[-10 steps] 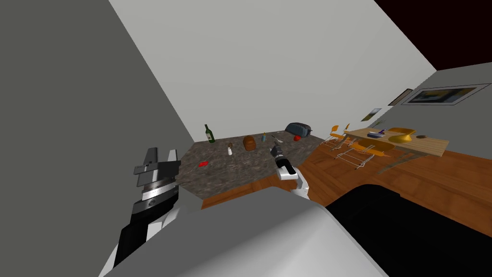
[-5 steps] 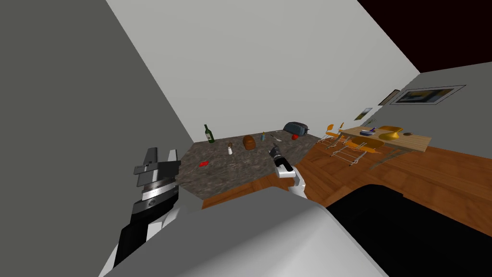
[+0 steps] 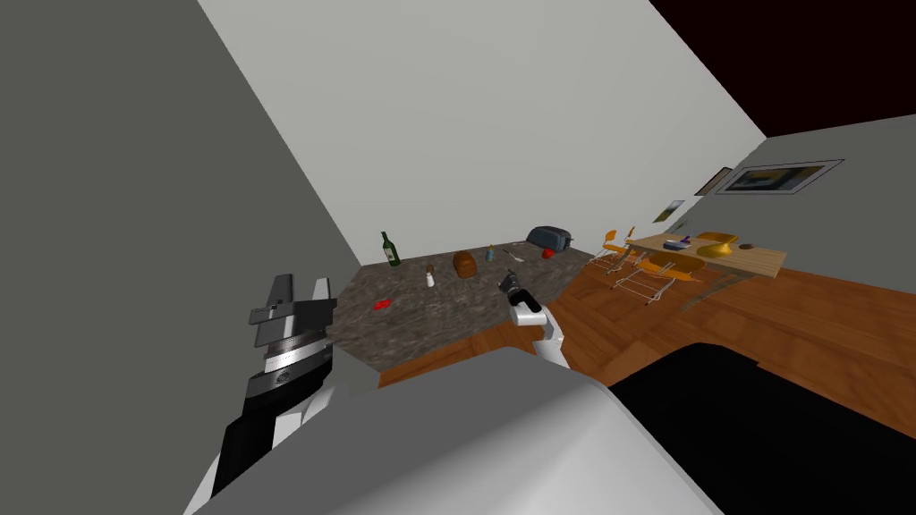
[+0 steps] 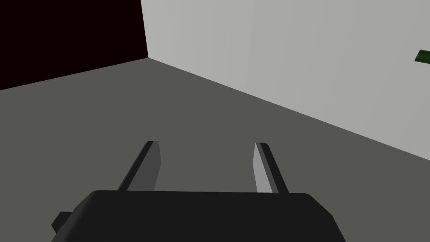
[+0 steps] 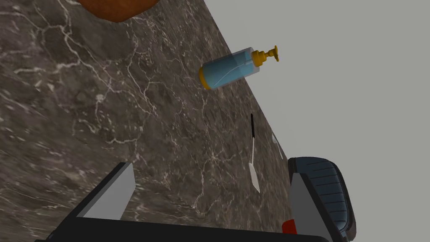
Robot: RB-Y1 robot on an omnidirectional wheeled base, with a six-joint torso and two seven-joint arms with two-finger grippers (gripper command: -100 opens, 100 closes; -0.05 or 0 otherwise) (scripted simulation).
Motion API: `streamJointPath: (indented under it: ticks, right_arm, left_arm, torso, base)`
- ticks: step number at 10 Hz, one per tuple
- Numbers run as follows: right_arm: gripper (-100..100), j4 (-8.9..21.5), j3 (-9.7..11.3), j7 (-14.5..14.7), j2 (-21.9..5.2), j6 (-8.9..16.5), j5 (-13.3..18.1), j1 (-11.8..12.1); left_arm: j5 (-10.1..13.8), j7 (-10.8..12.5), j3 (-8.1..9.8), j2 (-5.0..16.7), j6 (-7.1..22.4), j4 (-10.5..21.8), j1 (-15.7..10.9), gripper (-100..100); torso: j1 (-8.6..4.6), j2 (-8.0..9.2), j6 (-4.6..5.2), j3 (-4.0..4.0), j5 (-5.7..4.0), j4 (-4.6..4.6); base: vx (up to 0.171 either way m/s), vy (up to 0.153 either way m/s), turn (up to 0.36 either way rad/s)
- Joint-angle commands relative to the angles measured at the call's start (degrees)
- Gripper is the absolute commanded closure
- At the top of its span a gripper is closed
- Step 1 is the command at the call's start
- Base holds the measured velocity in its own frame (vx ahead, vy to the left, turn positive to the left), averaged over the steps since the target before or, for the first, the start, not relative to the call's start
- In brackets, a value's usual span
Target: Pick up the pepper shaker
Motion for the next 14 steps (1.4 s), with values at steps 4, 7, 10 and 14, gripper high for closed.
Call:
streamJointPath:
  ticks: [4, 7, 10, 14]
  right_arm:
    - [-100, 2.64, -0.04, -4.75, 0.30, 7.68, -2.37, -3.17]
    - [-100, 3.86, 0.03, -6.95, 0.39, 11.16, -3.55, -4.84]
    - [-100, 6.20, 0.35, -11.29, 0.60, 16.21, -5.97, -8.31]
    - [-100, 8.36, 0.84, -15.49, 0.85, 22.23, -8.40, -11.85]
  left_arm:
    - [0.00, 0.00, 0.00, 0.00, 0.00, 0.00, 0.00, 0]
    - [0.00, 0.00, 0.00, 0.00, 0.00, 0.00, 0.00, 0]
    - [0.00, 0.00, 0.00, 0.00, 0.00, 0.00, 0.00, 0]
    - [0.00, 0.00, 0.00, 0.00, 0.00, 0.00, 0.00, 0]
  torso:
    - [0.09, -0.05, 0.00, -0.02, 0.02, -0.01]
    - [0.03, -0.07, 0.00, -0.04, 0.01, -0.02]
    - [0.03, -0.07, 0.00, -0.04, 0.01, -0.01]
    - [0.11, -0.11, 0.00, -0.07, 0.03, -0.03]
  base:
    - [0.003, 0.079, -0.026]
    - [0.009, 0.059, -0.010]
    - [0.015, 0.073, -0.009]
    - [0.026, 0.093, 0.000]
